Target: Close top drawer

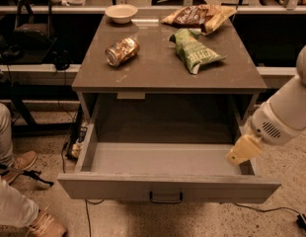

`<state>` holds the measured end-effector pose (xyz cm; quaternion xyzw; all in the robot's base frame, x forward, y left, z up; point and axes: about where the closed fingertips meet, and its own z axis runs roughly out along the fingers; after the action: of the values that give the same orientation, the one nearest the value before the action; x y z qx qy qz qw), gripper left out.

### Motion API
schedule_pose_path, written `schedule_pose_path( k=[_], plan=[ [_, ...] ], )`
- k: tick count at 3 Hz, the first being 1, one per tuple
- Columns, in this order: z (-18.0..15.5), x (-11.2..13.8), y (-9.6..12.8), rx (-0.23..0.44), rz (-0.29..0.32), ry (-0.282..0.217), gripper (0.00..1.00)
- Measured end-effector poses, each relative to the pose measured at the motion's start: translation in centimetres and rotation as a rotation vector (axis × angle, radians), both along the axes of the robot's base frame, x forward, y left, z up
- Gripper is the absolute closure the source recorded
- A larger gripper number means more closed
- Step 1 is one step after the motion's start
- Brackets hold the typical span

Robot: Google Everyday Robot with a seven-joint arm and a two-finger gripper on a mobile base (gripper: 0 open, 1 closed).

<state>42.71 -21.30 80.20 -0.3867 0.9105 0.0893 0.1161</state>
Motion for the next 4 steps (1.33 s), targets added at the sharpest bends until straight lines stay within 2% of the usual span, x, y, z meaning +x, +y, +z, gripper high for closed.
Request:
schedule_pose_path(
  k=[1,2,3,4],
  plan=[
    [-4.6,-1.9,0.1,0.027,-0.148,0.087,0.72],
    [-6.3,-4.0,-0.1,0.024,-0.22,0.151,0.95],
    [-8.1,-6.6,0.1,0.025,-0.283,0.222,1.0],
    [-10.2,-7.7,0.2,0.01,-0.335,0.257,1.0]
  ],
)
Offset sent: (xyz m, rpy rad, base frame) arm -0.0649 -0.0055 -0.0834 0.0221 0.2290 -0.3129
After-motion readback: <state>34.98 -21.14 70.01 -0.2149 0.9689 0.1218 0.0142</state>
